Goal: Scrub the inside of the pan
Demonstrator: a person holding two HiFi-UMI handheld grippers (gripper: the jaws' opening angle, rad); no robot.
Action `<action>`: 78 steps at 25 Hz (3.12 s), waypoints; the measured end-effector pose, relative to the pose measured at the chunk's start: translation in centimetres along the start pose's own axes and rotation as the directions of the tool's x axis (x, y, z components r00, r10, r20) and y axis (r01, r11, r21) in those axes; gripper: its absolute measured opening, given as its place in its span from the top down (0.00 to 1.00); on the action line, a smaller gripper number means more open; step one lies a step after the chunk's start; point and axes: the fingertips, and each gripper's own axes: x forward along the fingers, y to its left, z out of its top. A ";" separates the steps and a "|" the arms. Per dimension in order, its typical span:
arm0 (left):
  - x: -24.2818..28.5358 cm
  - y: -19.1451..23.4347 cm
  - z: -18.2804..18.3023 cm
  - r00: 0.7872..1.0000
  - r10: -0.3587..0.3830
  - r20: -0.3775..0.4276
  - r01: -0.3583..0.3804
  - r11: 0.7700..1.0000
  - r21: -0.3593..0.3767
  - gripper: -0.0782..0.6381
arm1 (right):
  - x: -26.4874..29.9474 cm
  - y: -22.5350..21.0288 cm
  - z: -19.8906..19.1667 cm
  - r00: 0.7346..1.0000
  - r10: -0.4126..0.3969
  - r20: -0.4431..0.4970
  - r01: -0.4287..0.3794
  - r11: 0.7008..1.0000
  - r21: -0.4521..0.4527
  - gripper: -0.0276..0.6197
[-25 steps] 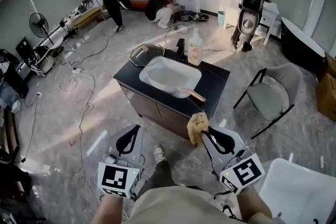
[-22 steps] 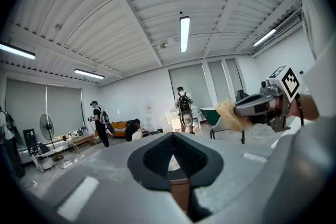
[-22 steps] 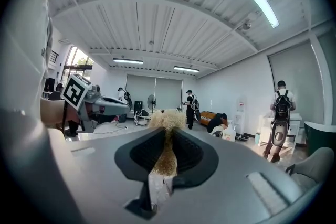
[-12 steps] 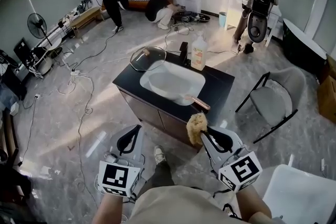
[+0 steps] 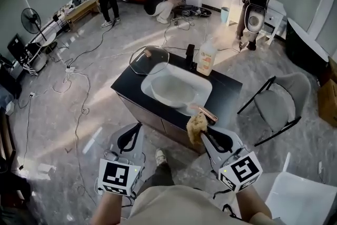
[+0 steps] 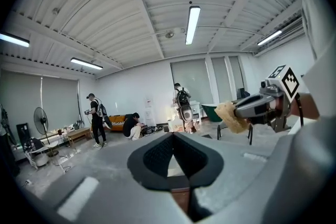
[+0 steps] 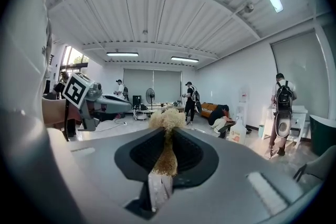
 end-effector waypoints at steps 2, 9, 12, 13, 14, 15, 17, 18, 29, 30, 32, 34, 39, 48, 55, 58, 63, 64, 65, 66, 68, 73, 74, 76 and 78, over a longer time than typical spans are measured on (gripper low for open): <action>1.5 1.8 -0.1 1.000 -0.008 -0.008 0.007 1.000 -0.005 0.89 | 2.2 -0.7 0.1 1.000 -0.006 -0.014 0.006 1.000 0.008 0.87; 6.8 9.4 -0.5 0.999 -0.027 -0.032 0.027 1.000 -0.015 0.89 | 10.6 -3.7 2.0 0.998 -0.048 -0.047 0.048 0.999 0.009 0.87; 9.4 12.5 -0.9 0.998 -0.044 -0.038 0.044 0.999 -0.016 0.89 | 14.4 -5.3 2.6 0.996 -0.069 -0.056 0.069 0.998 0.009 0.87; 10.2 13.4 -1.1 0.998 -0.052 -0.042 0.051 0.999 -0.017 0.89 | 15.6 -5.8 2.7 0.995 -0.075 -0.060 0.076 0.997 0.008 0.87; 11.1 14.3 -1.4 0.997 -0.059 -0.049 0.058 0.998 -0.015 0.89 | 16.8 -6.3 2.9 0.995 -0.081 -0.063 0.081 0.997 0.008 0.87; 11.9 15.2 -1.7 0.996 -0.065 -0.056 0.065 0.998 -0.009 0.89 | 17.9 -6.7 3.0 0.994 -0.087 -0.066 0.088 0.996 0.007 0.87; 13.4 16.8 -1.9 0.995 -0.080 -0.063 0.080 0.997 0.006 0.89 | 19.9 -7.5 3.4 0.992 -0.103 -0.072 0.104 0.995 0.004 0.87; 14.0 17.4 -2.0 0.994 -0.088 -0.064 0.089 0.996 0.008 0.89 | 20.8 -7.8 3.5 0.991 -0.111 -0.075 0.111 0.994 0.002 0.87; 19.4 21.2 -3.4 0.985 -0.154 -0.072 0.146 0.983 -0.108 0.89 | 26.4 -9.8 2.8 0.985 -0.121 -0.126 0.125 0.992 0.021 0.87; 19.8 21.3 -3.4 0.985 -0.155 -0.076 0.145 0.983 -0.115 0.89 | 26.6 -10.1 2.8 0.984 -0.121 -0.129 0.125 0.992 0.023 0.87; 20.4 21.4 -3.4 0.985 -0.154 -0.083 0.144 0.982 -0.120 0.89 | 26.8 -10.9 2.6 0.983 -0.123 -0.135 0.128 0.991 0.027 0.87; 21.1 21.4 -3.4 0.984 -0.153 -0.090 0.141 0.982 -0.123 0.89 | 27.1 -11.8 2.4 0.982 -0.125 -0.139 0.132 0.991 0.037 0.87; 23.1 21.1 -3.7 0.981 -0.148 -0.122 0.133 0.983 -0.126 0.89 | 28.8 -13.8 2.1 0.985 -0.094 -0.147 0.102 0.994 0.044 0.87; 27.5 20.7 -7.4 0.960 -0.141 -0.243 0.094 0.976 -0.197 0.89 | 32.0 -17.2 -0.6 0.981 -0.023 -0.193 0.040 0.996 0.083 0.87; 31.4 20.0 -10.9 0.929 -0.167 -0.330 0.094 0.969 -0.227 0.77 | 35.8 -18.5 -4.2 0.968 0.040 -0.249 -0.018 0.996 0.092 0.87; 32.9 19.4 -12.8 0.905 -0.170 -0.390 0.087 0.971 -0.222 0.75 | 37.2 -19.0 -6.1 0.959 0.059 -0.276 -0.035 0.995 0.093 0.87; 34.3 18.5 -17.4 0.845 -0.208 -0.494 0.062 0.954 -0.295 0.72 | 39.1 -18.3 -9.8 0.939 0.111 -0.325 -0.079 0.991 0.108 0.87; 34.4 18.2 -18.3 0.834 -0.220 -0.506 0.062 0.948 -0.312 0.71 | 39.3 -18.1 -10.6 0.934 0.120 -0.336 -0.087 0.990 0.111 0.87; 34.5 17.9 -19.0 0.824 -0.234 -0.516 0.062 0.943 -0.328 0.70 | 39.6 -17.9 -11.5 0.928 0.129 -0.349 -0.095 0.989 0.112 0.87; 34.6 17.7 -19.7 0.815 -0.245 -0.524 0.061 0.937 -0.344 0.70 | 39.9 -17.7 -12.4 0.923 0.137 -0.361 -0.102 0.988 0.114 0.87; 35.0 17.4 -21.1 0.800 -0.262 -0.539 0.055 0.927 -0.370 0.69 | 40.6 -17.7 -14.1 0.912 0.146 -0.383 -0.109 0.987 0.119 0.87; 35.7 16.7 -25.4 0.757 -0.293 -0.584 0.030 0.908 -0.417 0.69 | 42.0 -17.7 -18.5 0.887 0.155 -0.434 -0.100 0.984 0.148 0.87; 35.8 16.5 -26.2 0.748 -0.301 -0.591 0.027 0.904 -0.427 0.68 | 42.2 -17.7 -19.3 0.882 0.157 -0.444 -0.097 0.983 0.155 0.87; 36.1 16.0 -27.6 0.732 -0.320 -0.601 0.025 0.895 -0.446 0.67 | 42.5 -17.6 -20.9 0.870 0.163 -0.464 -0.094 0.981 0.168 0.87; 36.4 15.6 -28.9 0.719 -0.335 -0.609 0.023 0.887 -0.461 0.66 | 42.8 -17.5 -22.5 0.859 0.170 -0.483 -0.093 0.979 0.180 0.87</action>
